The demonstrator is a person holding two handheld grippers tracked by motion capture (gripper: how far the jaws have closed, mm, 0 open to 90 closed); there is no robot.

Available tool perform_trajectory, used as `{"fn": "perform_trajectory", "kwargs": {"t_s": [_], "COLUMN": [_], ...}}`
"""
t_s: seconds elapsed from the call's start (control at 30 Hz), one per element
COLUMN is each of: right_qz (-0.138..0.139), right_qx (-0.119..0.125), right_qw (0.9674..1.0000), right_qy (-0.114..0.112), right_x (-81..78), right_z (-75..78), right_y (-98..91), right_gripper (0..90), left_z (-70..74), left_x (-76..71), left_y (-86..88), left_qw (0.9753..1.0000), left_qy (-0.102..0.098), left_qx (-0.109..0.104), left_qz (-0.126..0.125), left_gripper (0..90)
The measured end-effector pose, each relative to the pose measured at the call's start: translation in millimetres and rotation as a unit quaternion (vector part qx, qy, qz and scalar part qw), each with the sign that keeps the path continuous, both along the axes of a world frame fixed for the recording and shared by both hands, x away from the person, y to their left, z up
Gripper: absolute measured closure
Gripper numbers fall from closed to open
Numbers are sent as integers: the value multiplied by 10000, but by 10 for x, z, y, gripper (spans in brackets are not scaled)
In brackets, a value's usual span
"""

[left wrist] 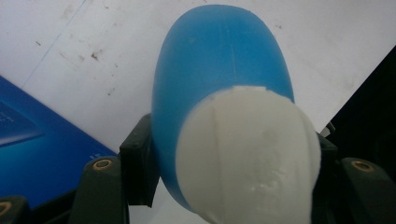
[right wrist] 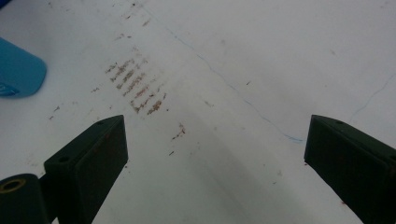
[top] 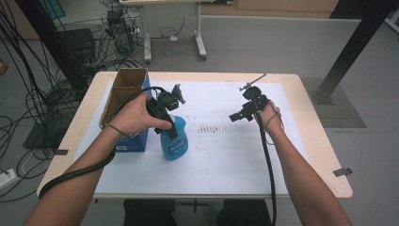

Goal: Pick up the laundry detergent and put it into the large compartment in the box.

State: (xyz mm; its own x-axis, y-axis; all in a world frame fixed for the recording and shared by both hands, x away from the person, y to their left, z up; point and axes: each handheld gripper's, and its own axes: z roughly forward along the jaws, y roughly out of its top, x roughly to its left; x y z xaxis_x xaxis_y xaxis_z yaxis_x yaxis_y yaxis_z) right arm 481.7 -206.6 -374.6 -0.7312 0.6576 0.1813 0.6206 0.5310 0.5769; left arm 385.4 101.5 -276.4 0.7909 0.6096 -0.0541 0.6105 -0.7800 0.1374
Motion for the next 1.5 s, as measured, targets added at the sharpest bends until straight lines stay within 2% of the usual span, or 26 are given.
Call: {"fn": "perform_trajectory", "kwargs": {"t_s": [1.33,1.5], "right_qz": [-9,-19], "right_qx": [-6,-4], "right_qw": [10000,10000], "right_qy": [-17,-2], "right_x": [0,7], "right_z": [7,-2], "right_y": [-27,-32], "right_gripper": [56,56], "left_z": [2,3], "left_x": [1,-4], "left_y": [0,-3], "left_qw": [10000,10000], "left_qy": [22,-21], "left_qx": [24,1], "left_qz": [4,14], "left_gripper": [382,382]}}
